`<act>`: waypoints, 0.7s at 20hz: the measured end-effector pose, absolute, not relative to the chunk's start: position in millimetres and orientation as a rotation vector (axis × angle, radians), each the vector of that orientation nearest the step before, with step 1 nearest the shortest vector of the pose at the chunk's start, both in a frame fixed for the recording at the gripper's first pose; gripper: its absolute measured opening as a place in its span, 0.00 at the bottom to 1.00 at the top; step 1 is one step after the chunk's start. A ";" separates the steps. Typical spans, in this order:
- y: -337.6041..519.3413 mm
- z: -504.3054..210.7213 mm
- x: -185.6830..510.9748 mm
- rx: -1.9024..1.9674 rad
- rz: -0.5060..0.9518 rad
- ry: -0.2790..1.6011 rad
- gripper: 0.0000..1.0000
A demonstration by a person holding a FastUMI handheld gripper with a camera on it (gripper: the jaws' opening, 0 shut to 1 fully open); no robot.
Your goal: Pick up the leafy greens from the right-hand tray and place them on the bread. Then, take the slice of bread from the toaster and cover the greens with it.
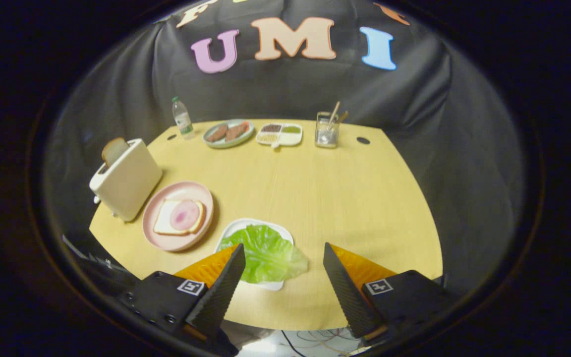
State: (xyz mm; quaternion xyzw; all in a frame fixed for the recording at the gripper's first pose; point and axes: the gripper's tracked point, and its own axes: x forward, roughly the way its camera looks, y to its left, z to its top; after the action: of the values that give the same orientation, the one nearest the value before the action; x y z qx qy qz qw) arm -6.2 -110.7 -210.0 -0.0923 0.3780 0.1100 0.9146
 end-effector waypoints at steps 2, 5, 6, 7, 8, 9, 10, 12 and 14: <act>-117.6 -229.3 -2.1 -0.180 0.241 0.849 1.00; -121.2 -254.9 6.5 -0.145 0.261 0.943 1.00; -121.2 -263.4 9.2 -0.129 0.267 0.968 0.99; -121.4 -271.5 10.7 -0.109 0.268 0.989 0.99; -121.2 -279.3 11.6 -0.094 0.268 1.013 0.98; -120.8 -289.7 10.7 -0.078 0.270 1.045 0.97; -120.0 -297.7 9.5 -0.067 0.279 1.082 0.97; -123.9 -312.2 7.5 -0.083 0.280 1.129 0.96; -125.0 -318.5 8.6 -0.107 0.289 1.144 0.94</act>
State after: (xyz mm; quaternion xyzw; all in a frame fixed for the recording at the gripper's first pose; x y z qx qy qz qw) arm 8.6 -125.0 -318.5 -0.0505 0.5393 0.1364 0.8295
